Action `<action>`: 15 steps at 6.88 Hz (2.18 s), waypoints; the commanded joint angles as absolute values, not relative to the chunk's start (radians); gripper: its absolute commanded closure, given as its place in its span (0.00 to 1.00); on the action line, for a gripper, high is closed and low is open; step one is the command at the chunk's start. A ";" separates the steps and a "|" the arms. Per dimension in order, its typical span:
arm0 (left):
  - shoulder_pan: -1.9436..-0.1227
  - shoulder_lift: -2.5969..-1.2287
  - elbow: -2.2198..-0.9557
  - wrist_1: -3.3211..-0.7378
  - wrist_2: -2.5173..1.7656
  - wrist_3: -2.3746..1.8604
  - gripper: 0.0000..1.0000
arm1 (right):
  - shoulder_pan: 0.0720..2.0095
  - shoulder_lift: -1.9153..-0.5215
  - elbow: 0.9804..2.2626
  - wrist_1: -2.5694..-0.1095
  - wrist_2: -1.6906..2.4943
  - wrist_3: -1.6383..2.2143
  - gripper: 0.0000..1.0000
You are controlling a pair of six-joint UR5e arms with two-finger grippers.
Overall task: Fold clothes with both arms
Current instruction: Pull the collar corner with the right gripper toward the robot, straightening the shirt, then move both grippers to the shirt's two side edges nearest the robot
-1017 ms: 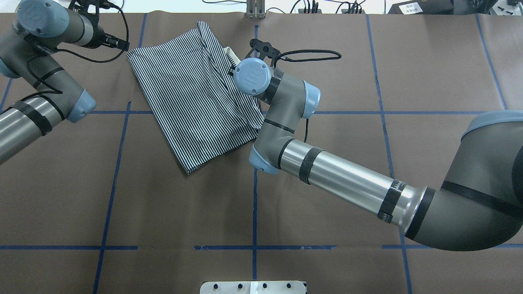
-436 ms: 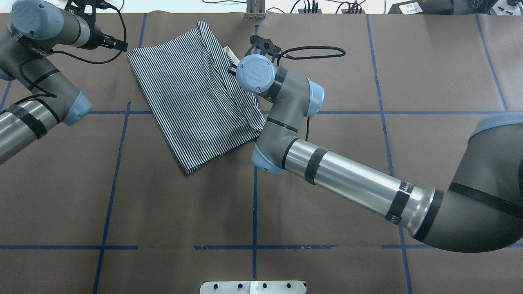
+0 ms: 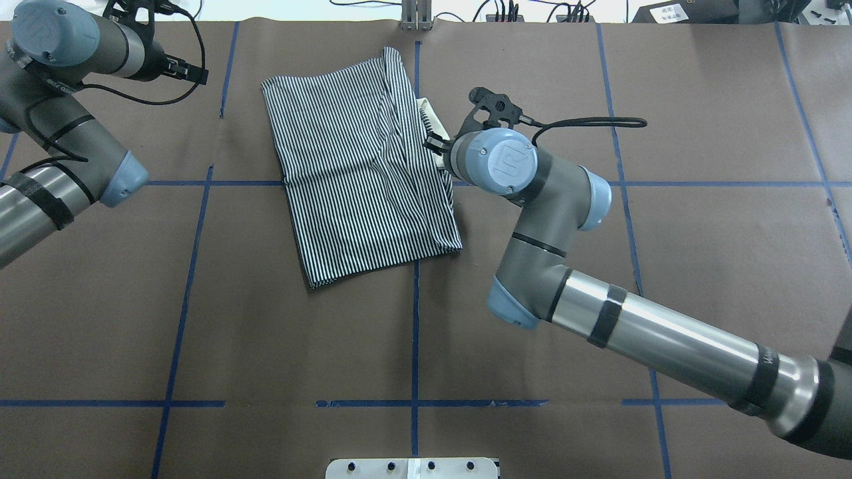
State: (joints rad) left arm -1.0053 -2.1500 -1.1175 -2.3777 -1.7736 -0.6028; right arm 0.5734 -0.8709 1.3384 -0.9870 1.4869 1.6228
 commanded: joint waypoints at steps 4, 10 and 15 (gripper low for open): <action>-0.991 -2.151 -1.130 -2.378 -1.775 -0.604 0.00 | 0.511 -1.115 1.557 -0.991 1.408 1.632 1.00; -0.944 -2.092 -1.264 -2.361 -1.778 -0.680 0.00 | 0.486 -1.260 1.723 -0.997 1.431 1.435 0.00; -0.579 -1.930 -1.734 -2.268 -1.745 -1.385 0.00 | 0.489 -1.407 1.942 -0.988 1.525 1.442 0.00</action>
